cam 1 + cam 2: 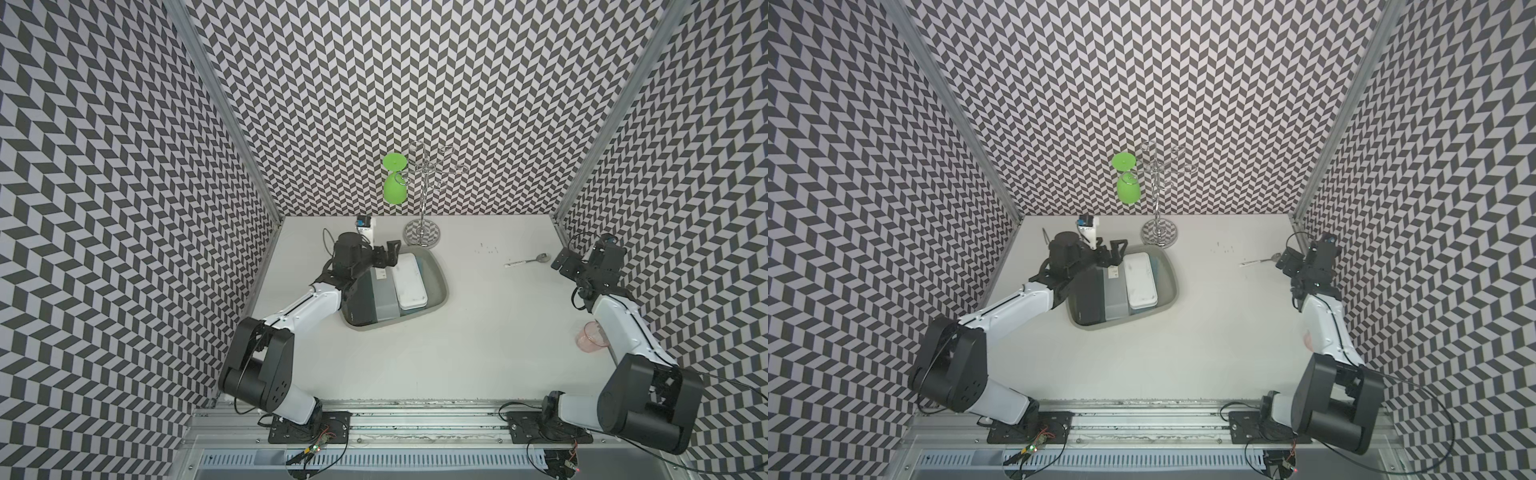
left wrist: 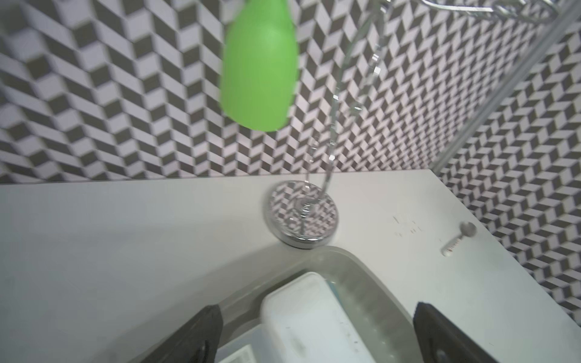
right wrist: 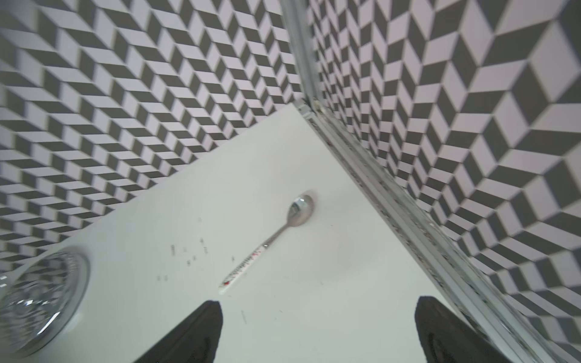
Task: Put the pencil case into the storage box
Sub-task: Reset both arms
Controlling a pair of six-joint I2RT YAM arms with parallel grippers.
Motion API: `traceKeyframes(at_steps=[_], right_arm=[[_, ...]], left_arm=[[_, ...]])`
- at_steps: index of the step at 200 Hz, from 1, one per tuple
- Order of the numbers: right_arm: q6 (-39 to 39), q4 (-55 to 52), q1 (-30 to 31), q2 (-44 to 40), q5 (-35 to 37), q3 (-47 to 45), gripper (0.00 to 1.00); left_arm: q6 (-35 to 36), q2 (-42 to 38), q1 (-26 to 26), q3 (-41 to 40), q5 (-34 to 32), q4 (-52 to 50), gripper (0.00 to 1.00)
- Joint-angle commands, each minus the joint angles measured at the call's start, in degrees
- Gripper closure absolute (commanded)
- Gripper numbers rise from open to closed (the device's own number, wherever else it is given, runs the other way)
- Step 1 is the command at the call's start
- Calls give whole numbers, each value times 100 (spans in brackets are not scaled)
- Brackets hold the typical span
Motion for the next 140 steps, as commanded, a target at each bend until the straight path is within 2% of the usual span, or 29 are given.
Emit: traceKeyframes(at_steps=[1,35,53,69,80,92,109,127,140], right_arm=[[-147,1561,246,-112,-578,-803,0],[-434,3649,684,-23,-154,-2016,0],[-552,4492,873,257,-62,-2344,0],[-557,5195,956,681,16,-2537,0],[-518,5736,1019,945,94,-2622,0],[-462,5664,1101,1051,41,-2516,1],[-780,5641,1485,1107,430,-2452,0],[-1159,6187,1844,1181,667,-2685,0],[-1268,6470,2048,1187,1023,-2802,0]], left_arm=[[565,-542,715,-788,-523,427,0],[1096,-672,1574,-1994,-200,1417,0],[1162,-574,1828,-2473,43,2123,0],[1283,-373,1891,-2746,102,2818,0],[1296,-215,1901,-2603,209,2753,0],[1315,7,1884,-2641,93,2909,0],[1371,50,1830,-2694,-14,3066,0],[1474,84,1803,-2765,-221,3400,0],[1255,222,1855,-2810,-310,3726,0]])
